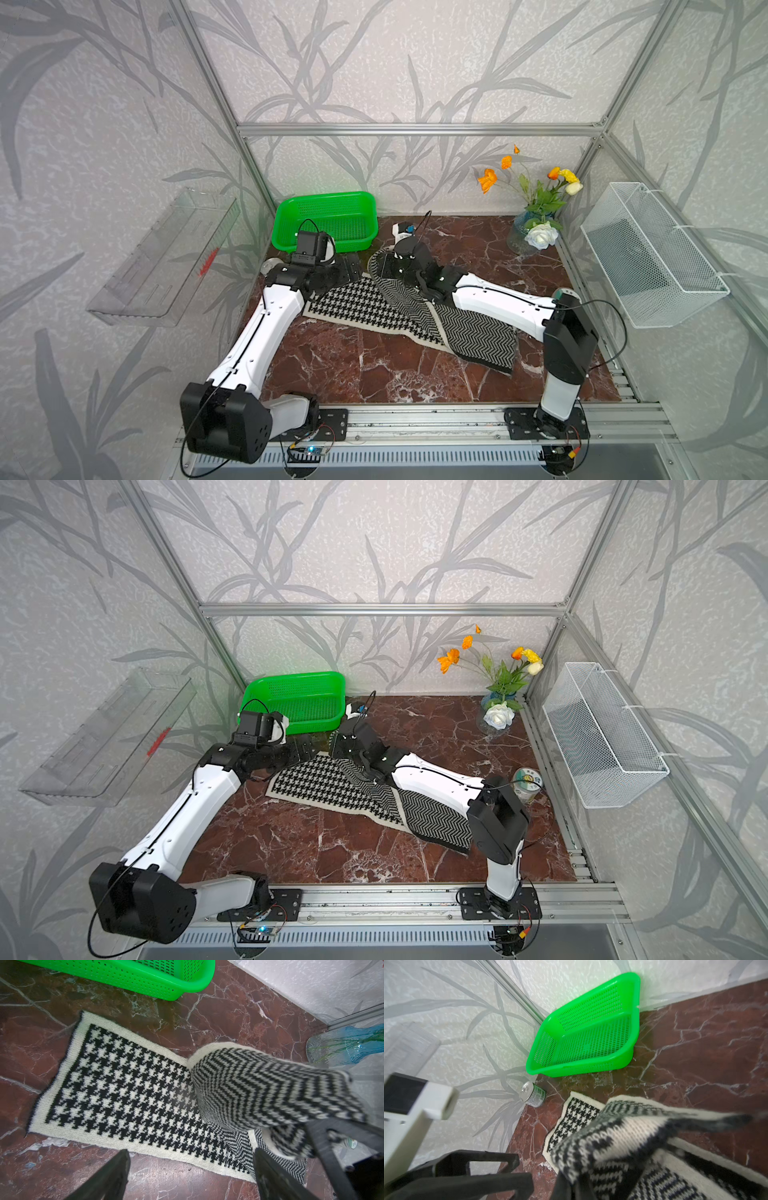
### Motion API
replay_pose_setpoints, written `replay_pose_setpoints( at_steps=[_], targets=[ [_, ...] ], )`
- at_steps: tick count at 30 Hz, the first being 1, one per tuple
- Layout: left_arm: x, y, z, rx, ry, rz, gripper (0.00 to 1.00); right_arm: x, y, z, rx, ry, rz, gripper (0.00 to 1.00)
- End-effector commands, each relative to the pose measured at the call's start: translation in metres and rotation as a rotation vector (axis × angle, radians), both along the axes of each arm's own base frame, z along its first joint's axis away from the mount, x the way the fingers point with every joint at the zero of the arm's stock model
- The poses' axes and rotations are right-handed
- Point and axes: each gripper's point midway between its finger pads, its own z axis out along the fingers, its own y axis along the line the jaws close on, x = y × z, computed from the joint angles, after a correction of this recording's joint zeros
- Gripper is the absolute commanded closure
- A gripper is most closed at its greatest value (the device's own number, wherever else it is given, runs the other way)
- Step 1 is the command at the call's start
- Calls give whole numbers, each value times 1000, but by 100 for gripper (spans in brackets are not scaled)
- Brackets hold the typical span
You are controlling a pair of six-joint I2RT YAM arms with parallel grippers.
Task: Roll up the scarf and place it into the basket
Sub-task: Flatten out the scarf at the center of the board.
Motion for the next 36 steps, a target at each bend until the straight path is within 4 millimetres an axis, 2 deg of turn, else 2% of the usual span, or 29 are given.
replay_pose_setpoints(
  at_steps=[1,6,11,14,18,31,36],
  targets=[
    [-10,6,-1,19,2,0,9,-6,16,16,104,-8,26,100],
    [-14,9,-3,18,1,9,9,-15,27,2,136,47,60,100],
    [-16,16,-8,23,14,23,9,-19,23,10,95,51,65,99],
    [-16,21,-7,33,15,39,9,-22,20,10,-8,67,78,98],
    [-18,32,-6,55,20,74,9,-25,20,-6,-156,118,121,98],
    [-27,57,-5,95,27,152,9,-29,50,-42,-325,259,253,98],
    [-30,66,-7,116,39,177,9,-32,64,-46,-333,307,287,97]
  ],
)
